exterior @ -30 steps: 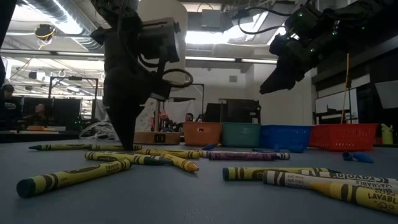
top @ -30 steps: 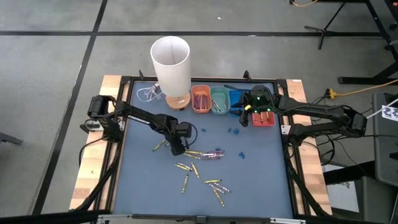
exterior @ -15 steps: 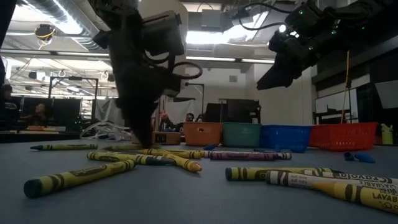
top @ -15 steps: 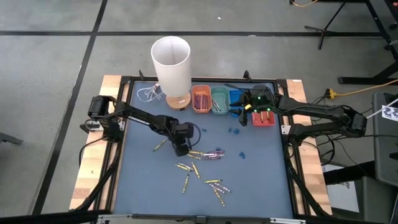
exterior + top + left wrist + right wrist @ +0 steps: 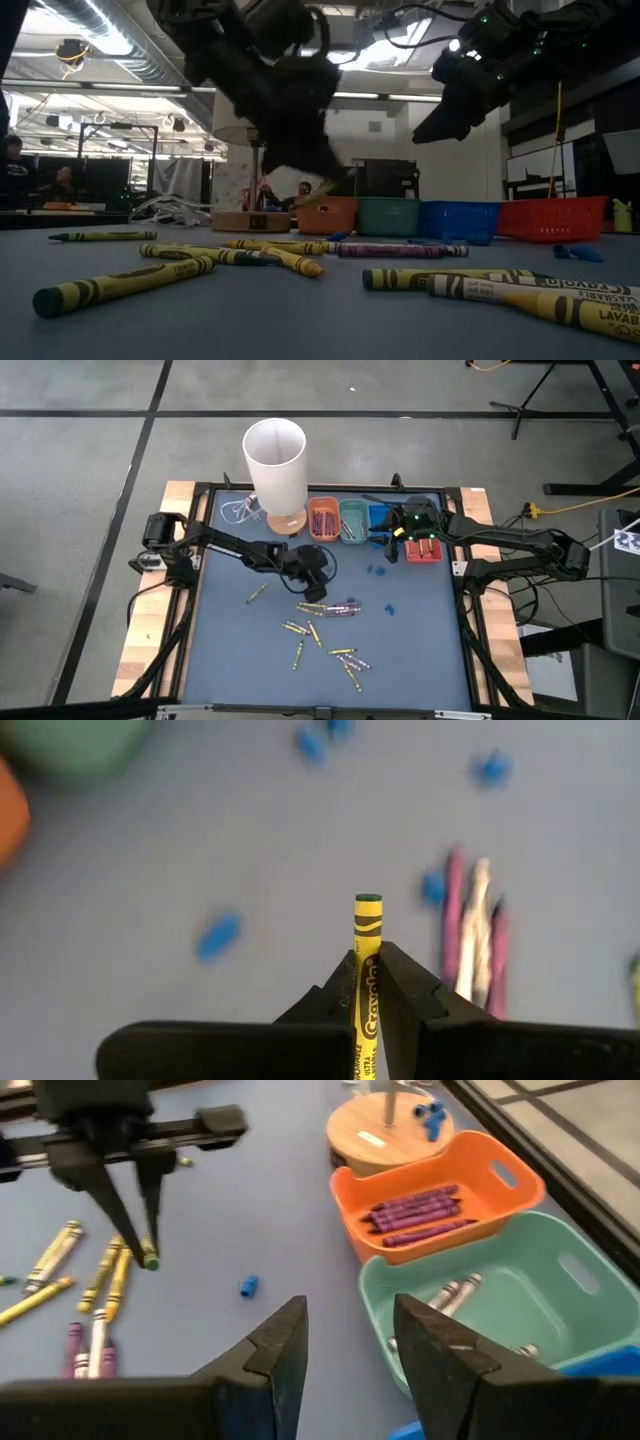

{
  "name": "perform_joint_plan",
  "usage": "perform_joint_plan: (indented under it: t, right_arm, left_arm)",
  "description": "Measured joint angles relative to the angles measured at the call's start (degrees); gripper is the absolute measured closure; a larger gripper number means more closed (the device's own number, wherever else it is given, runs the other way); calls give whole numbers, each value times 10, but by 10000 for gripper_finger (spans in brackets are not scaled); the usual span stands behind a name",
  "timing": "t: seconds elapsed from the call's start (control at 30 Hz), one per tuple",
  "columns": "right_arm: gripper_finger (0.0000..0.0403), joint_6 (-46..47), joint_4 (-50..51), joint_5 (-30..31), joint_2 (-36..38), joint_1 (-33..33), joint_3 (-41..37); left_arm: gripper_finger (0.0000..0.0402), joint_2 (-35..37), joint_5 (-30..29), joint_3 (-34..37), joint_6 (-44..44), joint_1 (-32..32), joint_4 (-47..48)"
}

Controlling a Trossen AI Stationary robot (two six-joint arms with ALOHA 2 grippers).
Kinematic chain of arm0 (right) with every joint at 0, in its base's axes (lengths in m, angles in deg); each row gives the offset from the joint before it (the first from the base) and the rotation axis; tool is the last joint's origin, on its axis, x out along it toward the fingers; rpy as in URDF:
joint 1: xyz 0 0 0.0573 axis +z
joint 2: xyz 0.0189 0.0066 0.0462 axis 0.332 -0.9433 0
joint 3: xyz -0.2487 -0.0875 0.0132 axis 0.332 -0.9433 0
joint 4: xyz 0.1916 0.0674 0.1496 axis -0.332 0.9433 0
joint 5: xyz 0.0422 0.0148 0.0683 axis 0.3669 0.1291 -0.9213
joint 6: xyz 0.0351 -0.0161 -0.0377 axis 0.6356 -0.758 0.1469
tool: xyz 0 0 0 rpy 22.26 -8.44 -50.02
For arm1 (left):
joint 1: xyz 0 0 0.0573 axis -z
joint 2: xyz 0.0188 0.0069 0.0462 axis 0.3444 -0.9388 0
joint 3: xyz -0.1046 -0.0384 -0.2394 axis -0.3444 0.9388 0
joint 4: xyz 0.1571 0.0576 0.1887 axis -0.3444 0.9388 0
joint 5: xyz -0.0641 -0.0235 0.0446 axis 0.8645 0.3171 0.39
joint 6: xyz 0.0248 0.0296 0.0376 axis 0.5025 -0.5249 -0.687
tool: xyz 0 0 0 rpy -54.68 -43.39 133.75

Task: Sort crayons
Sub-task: Put the green crayon into the orange bin

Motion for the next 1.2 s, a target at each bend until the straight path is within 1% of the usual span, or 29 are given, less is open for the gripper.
perform_joint_plan:
  t: [0.1, 0.27, 0.33, 0.4, 0.5, 0.63, 0.77, 0.83, 1.03, 1.1, 1.2]
  right_arm:
    - [253, 0, -7, -39, 0, 0, 0]
    - [253, 0, -7, -120, 0, 0, 0]
    - [253, 0, -7, -145, 0, 0, 0]
    - [253, 0, -8, -157, 0, 0, 0]
    - [253, 0, -23, -155, 0, 0, 0]
    - [253, 5, -72, -156, 0, 0, 0]
    - [253, 53, -130, -151, 0, 0, 0]
    - [253, 75, -154, -155, 0, 3, 0]
    - [253, 78, -197, -152, -4, 50, 0]
    - [253, 77, -211, -133, -9, 71, 1]
    - [253, 77, -235, -68, -17, 100, 1]
  left_arm:
    - [394, 0, -17, 0, -2, -9, -84]
    - [394, 0, -77, -1, -4, -22, -218]
    - [394, 0, -96, -1, -5, -28, -263]
    - [394, 0, -105, -1, -6, -33, -301]
    - [393, 0, -106, -1, -27, -38, -351]
    - [393, 0, -107, -1, -61, -39, -405]
    - [393, 0, -107, -1, -89, -39, -447]
    - [393, 1, -107, -1, -105, -39, -460]
    - [393, 1, -107, -1, -124, -39, -472]
    - [393, 1, -105, -1, -124, -39, -472]
    - [393, 2, -106, -1, -124, -38, -473]
